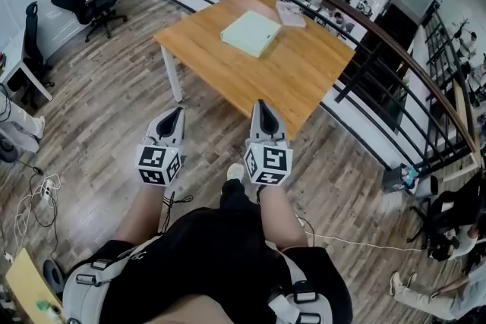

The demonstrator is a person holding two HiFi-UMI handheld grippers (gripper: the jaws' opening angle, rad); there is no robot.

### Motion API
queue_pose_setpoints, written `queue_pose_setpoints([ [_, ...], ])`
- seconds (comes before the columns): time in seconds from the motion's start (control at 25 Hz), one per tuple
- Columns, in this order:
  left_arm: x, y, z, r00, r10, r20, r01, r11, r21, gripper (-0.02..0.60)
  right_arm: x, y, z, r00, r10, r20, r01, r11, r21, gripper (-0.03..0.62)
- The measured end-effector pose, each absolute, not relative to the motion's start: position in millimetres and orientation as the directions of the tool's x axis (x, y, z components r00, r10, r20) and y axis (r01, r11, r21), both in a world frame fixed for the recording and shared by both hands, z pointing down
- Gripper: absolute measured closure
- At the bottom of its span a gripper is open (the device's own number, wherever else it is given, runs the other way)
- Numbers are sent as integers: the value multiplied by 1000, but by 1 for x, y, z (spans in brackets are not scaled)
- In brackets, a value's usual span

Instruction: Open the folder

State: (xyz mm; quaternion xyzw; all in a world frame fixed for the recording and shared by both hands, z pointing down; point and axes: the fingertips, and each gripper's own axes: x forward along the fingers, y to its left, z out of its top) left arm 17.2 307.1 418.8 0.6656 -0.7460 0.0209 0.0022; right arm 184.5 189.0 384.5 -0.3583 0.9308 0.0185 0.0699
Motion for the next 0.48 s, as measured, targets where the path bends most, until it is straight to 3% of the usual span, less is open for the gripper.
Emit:
queue_pose_setpoints([
  [0.48, -31, 229, 428, -132, -990, 44, -989, 129, -73, 578, 139, 104, 401, -726, -672, -144, -675, 737, -35, 589],
])
